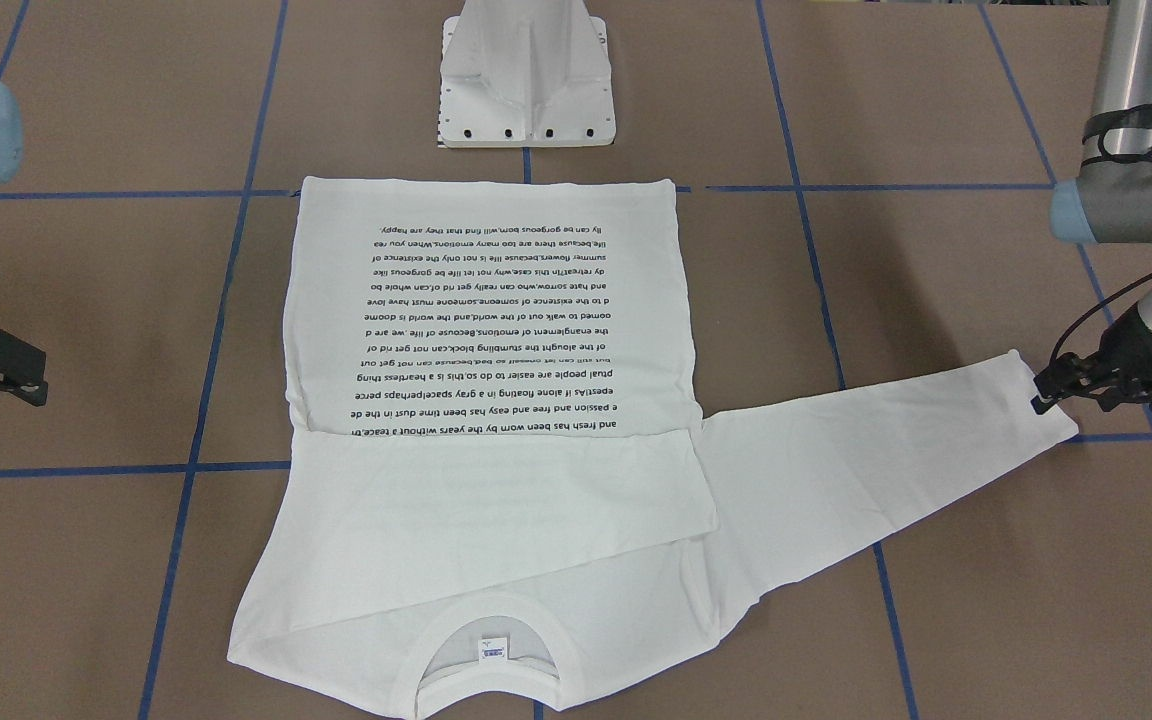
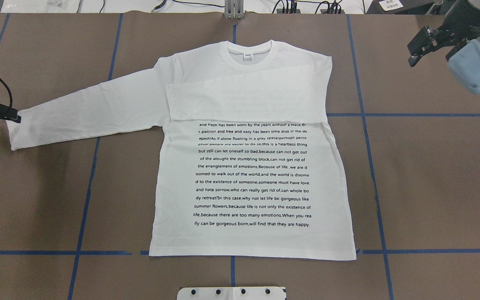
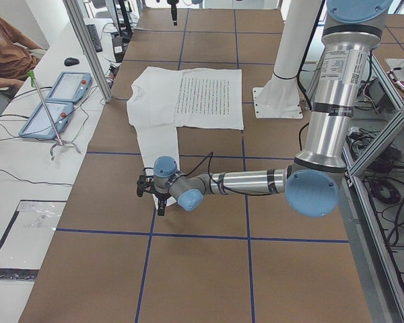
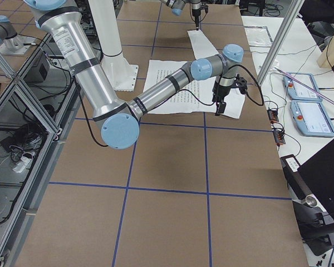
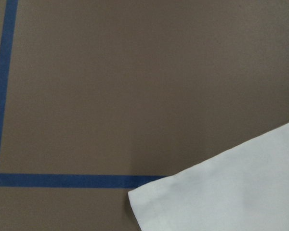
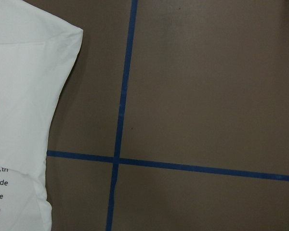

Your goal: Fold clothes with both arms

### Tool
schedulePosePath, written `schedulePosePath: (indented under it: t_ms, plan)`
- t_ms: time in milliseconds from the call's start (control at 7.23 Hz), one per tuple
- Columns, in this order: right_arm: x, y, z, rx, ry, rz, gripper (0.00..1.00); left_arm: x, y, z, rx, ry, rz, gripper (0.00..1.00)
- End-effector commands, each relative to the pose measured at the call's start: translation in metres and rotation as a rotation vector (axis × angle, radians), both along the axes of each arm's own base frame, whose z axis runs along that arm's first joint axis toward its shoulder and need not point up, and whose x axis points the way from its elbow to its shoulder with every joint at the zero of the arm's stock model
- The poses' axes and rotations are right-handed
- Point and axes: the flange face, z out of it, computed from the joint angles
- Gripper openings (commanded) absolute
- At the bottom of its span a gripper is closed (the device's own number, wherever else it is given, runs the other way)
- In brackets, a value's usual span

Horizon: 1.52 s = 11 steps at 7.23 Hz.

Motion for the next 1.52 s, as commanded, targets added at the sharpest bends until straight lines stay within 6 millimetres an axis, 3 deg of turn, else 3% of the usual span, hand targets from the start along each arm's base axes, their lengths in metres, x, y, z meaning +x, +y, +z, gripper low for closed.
schedulePosePath:
  t_ms: [0,553,968,1383]
  plan:
    - [0.0018,0.0031,-0.001,0.001,-0.01,-0.002,1.0,0.0033,-0.0012,0.0009,0.0,-0.002,0.004,0.98]
    - [0.0018,0.0029,-0.0029,0.006,-0.011,0.0,1.0,0.0079,0.0012,0.0055,-0.006,-0.006,0.012,0.97]
    - [0.0017,0.0027,-0.0037,0.006,-0.011,0.0,1.0,0.0063,-0.0001,0.0053,0.0,-0.016,0.002,0.83]
    - [0.0016,0.0024,-0.0046,0.008,-0.011,0.0,1.0,0.0071,0.0002,0.0053,-0.001,-0.015,0.003,0.83]
